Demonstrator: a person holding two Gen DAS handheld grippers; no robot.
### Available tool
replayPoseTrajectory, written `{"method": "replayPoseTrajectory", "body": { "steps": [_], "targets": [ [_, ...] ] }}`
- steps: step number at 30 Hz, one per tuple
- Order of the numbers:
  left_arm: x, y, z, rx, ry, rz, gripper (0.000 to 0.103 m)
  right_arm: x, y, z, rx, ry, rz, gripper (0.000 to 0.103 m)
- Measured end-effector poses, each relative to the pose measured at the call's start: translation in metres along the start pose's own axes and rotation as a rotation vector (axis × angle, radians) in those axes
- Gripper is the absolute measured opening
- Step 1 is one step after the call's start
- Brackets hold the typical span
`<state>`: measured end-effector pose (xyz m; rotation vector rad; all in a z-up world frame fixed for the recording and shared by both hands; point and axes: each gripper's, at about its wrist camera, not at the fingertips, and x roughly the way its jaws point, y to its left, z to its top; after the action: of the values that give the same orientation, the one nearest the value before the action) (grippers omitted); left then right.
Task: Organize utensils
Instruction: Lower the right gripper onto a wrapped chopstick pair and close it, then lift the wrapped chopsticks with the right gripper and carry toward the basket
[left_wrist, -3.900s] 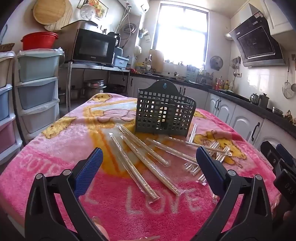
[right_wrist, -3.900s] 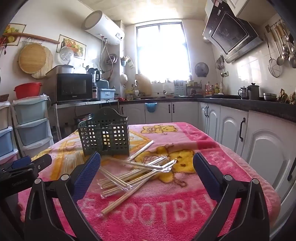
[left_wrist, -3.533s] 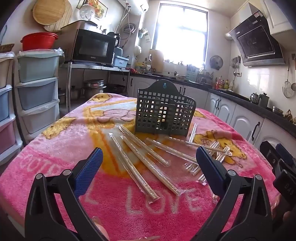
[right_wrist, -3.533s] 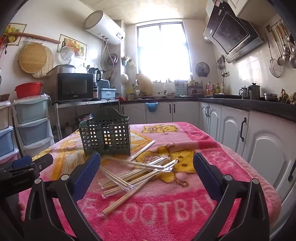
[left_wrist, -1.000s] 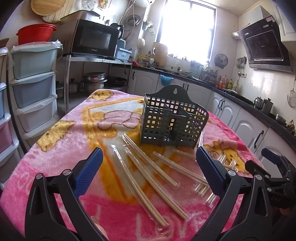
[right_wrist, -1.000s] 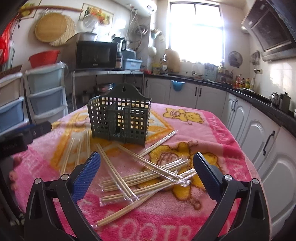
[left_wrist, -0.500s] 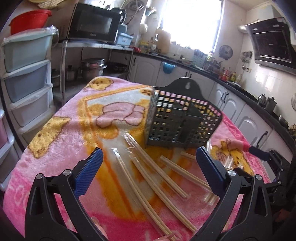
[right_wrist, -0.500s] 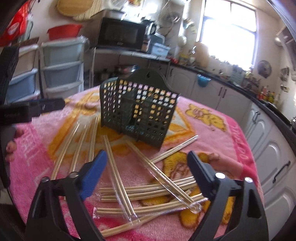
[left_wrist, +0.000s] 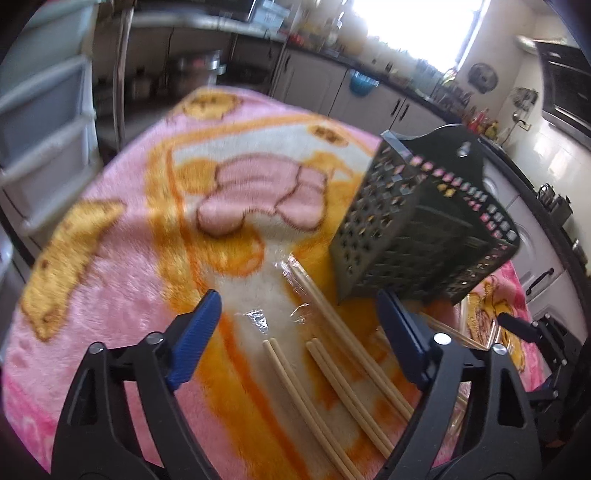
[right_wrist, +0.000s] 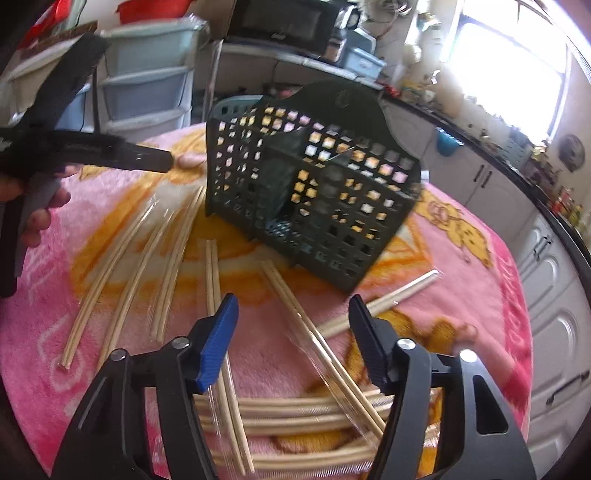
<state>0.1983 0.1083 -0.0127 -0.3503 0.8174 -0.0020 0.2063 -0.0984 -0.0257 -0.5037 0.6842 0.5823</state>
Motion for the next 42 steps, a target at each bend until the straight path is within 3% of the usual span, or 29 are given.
{"method": "replayPoseTrajectory", "body": {
  "steps": [7,14,18,20,22,26,29,36,42],
  "targets": [
    [0.037,0.018,0.011,-0.07,0.124,-0.086,0.057,0.031,-0.003,0.01,-0.037,0.071,0.045,0.046],
    [0.058,0.025,0.024,-0.119,0.164,-0.128,0.047,0.053,-0.004,0.016,-0.059,0.125,0.06,0.046],
    [0.067,0.034,0.032,-0.164,0.163,-0.136,0.043,0.067,-0.002,0.015,-0.055,0.159,0.081,0.045],
    [0.069,0.034,0.033,-0.169,0.16,-0.135,0.035,0.072,-0.002,0.014,-0.047,0.165,0.097,0.041],
    [0.071,0.036,0.034,-0.172,0.156,-0.125,0.029,0.075,0.0,0.013,-0.037,0.168,0.126,0.03],
    [0.075,0.041,0.035,-0.176,0.157,-0.118,0.011,0.078,0.005,0.011,-0.037,0.16,0.131,0.019],
    [0.075,0.05,0.035,-0.194,0.163,-0.141,0.004,0.071,0.009,0.016,-0.034,0.15,0.138,0.009],
    [0.062,0.057,0.035,-0.201,0.143,-0.202,0.0,0.052,0.007,0.02,-0.006,0.1,0.153,0.006],
    [0.024,0.045,0.039,-0.156,0.062,-0.256,0.0,0.023,-0.002,0.018,0.042,0.021,0.185,0.006]
  ]
}}
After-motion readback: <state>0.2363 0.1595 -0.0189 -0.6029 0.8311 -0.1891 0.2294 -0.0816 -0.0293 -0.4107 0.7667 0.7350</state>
